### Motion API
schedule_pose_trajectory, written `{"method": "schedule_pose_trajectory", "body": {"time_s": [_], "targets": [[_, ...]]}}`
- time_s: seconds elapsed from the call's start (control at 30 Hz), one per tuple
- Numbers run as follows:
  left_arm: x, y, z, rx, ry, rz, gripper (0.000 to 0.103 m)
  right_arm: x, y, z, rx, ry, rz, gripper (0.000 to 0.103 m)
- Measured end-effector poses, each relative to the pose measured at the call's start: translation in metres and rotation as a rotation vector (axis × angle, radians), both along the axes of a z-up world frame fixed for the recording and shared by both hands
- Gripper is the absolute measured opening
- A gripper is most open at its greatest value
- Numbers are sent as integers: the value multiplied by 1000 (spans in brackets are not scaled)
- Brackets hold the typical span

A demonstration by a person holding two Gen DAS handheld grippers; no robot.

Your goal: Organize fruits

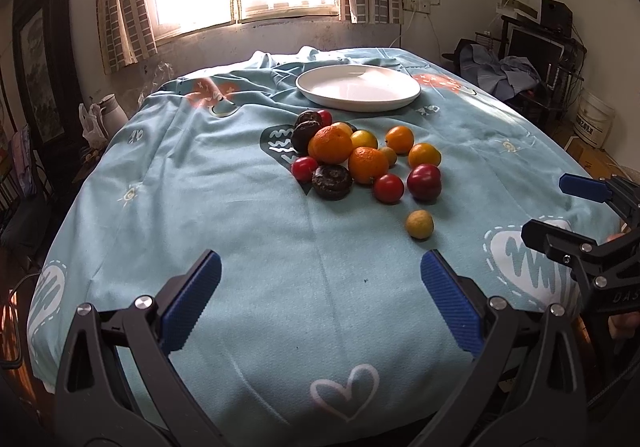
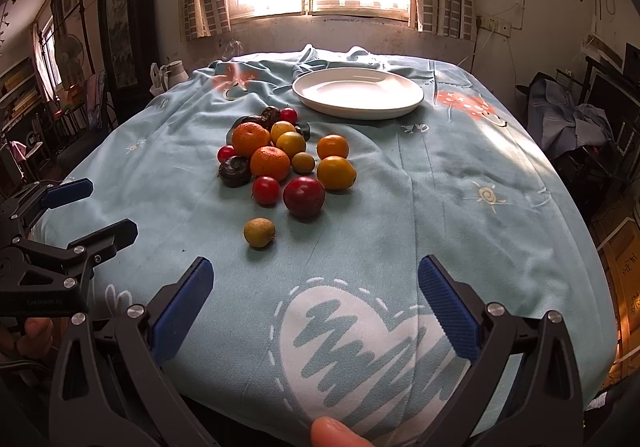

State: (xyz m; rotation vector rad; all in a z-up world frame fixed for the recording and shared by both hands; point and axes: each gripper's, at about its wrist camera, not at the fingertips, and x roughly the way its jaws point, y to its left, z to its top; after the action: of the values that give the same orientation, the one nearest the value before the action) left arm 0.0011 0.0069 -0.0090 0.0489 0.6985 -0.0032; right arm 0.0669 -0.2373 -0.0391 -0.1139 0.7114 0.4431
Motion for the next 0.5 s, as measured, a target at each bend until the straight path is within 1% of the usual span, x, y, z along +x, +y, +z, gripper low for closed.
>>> {"method": "schedule_pose_trajectory", "body": {"time_s": [0.5], "targets": [[2,3,-2,-1,11,7,101,0,0,1,-2,1,1,102]]}}
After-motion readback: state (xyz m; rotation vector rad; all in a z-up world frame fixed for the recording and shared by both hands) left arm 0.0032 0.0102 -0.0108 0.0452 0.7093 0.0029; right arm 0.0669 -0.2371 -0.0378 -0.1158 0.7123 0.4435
